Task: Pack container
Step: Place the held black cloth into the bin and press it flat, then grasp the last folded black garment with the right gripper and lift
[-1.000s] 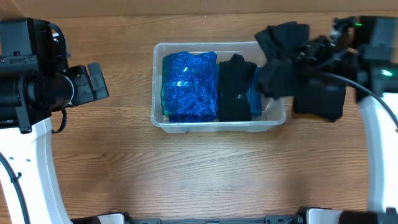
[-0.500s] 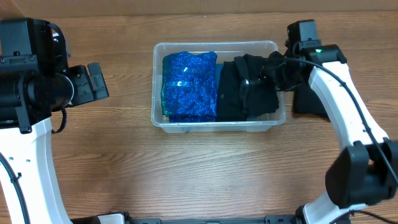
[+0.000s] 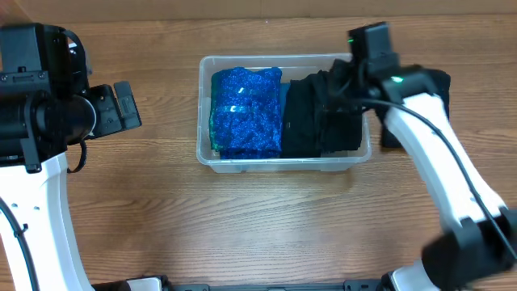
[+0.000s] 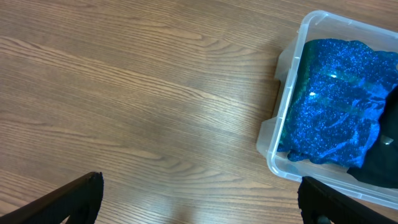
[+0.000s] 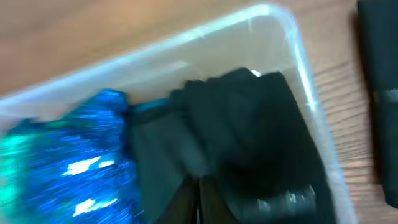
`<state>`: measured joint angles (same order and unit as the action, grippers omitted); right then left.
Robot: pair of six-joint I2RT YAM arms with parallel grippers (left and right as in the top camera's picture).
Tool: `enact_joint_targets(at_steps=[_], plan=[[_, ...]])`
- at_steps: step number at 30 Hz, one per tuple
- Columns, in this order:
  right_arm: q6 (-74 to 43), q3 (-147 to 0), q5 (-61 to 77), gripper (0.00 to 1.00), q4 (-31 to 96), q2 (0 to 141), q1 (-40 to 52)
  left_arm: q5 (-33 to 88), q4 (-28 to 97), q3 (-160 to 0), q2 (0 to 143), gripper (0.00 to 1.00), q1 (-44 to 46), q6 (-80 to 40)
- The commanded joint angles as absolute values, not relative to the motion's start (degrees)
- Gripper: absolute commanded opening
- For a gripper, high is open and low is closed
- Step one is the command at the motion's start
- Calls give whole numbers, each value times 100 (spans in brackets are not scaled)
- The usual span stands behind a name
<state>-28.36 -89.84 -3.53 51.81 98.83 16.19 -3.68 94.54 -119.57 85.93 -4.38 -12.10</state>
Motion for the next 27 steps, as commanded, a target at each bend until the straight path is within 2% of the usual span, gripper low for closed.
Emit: enact_joint_targets(at_steps=[1, 4, 7, 11, 12, 15, 18, 24, 27], plan=[[-3072, -8840, -707, 5, 5129, 10940, 1662, -357, 9443, -11972, 8619, 100, -458, -1286], [-3076, -8840, -698, 5, 5212, 11544, 1660, -357, 9443, -11972, 8619, 100, -458, -1286], [-3114, -8906, -762, 27, 5349, 11587, 1667, -357, 9443, -11972, 8619, 100, -458, -1286], [-2947, -9485, -878, 40, 5819, 11067, 1671, -357, 9443, -11972, 8619, 100, -458, -1286], [-2832, -9710, -873, 48, 5951, 10816, 1671, -357, 9443, -11972, 8619, 100, -458, -1286], [-2644, -10206, -875, 81, 6222, 10171, 1653, -357, 9443, -11972, 8619, 100, -458, -1286], [-2488, -10366, -878, 99, 6265, 9594, 1437, -357, 9443, -11972, 8619, 100, -458, -1286], [-2200, -10309, -375, 100, 6608, 9290, -71, -357, 9443, -11972, 8619, 100, -458, -1286], [-1846, -10221, 27, 100, 6646, 9537, -1310, -357, 9443, -11972, 8619, 100, -458, -1286]])
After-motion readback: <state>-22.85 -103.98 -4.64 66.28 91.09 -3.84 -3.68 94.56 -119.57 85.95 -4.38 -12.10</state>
